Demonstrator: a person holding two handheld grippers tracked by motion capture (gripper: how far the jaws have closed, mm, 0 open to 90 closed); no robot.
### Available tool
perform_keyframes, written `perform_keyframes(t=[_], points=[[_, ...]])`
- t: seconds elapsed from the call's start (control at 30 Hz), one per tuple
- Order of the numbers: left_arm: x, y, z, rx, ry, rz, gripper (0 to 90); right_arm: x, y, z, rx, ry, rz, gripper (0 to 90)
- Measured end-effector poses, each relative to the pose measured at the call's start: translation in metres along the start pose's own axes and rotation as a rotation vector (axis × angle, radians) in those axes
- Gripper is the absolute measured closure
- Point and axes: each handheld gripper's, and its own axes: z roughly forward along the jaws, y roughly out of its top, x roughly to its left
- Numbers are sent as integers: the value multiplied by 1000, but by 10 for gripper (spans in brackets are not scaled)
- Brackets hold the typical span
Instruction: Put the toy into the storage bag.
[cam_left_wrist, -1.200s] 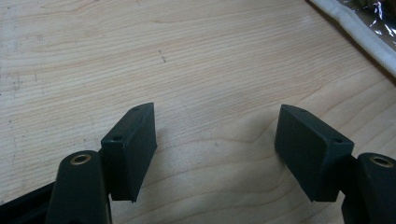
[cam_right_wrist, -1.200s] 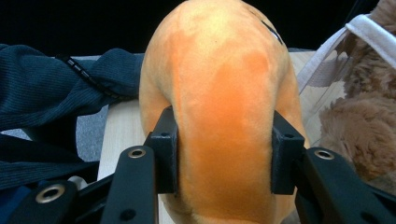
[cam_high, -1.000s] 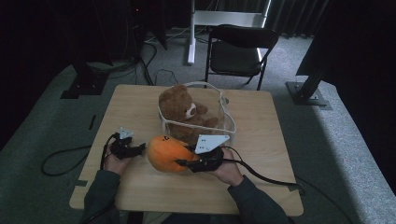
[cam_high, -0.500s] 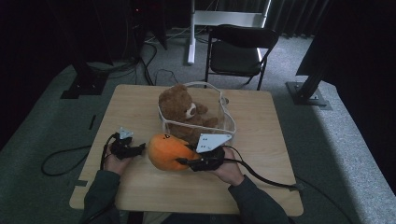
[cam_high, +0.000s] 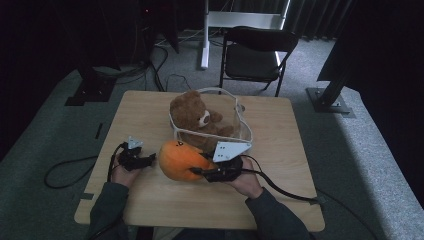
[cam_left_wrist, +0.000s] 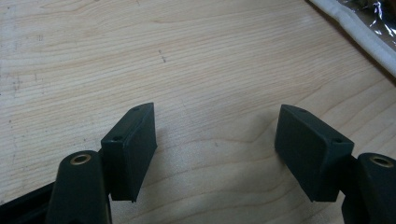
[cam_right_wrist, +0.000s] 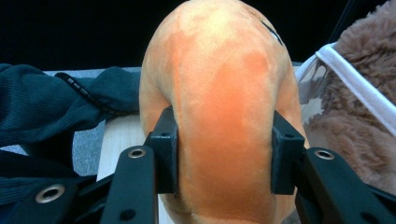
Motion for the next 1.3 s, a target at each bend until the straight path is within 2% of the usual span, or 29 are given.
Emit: perform_keyframes(t=[1.3], points=[[0, 0, 0, 3, -2, 0, 300, -4, 12, -21, -77, -55, -1, 552]])
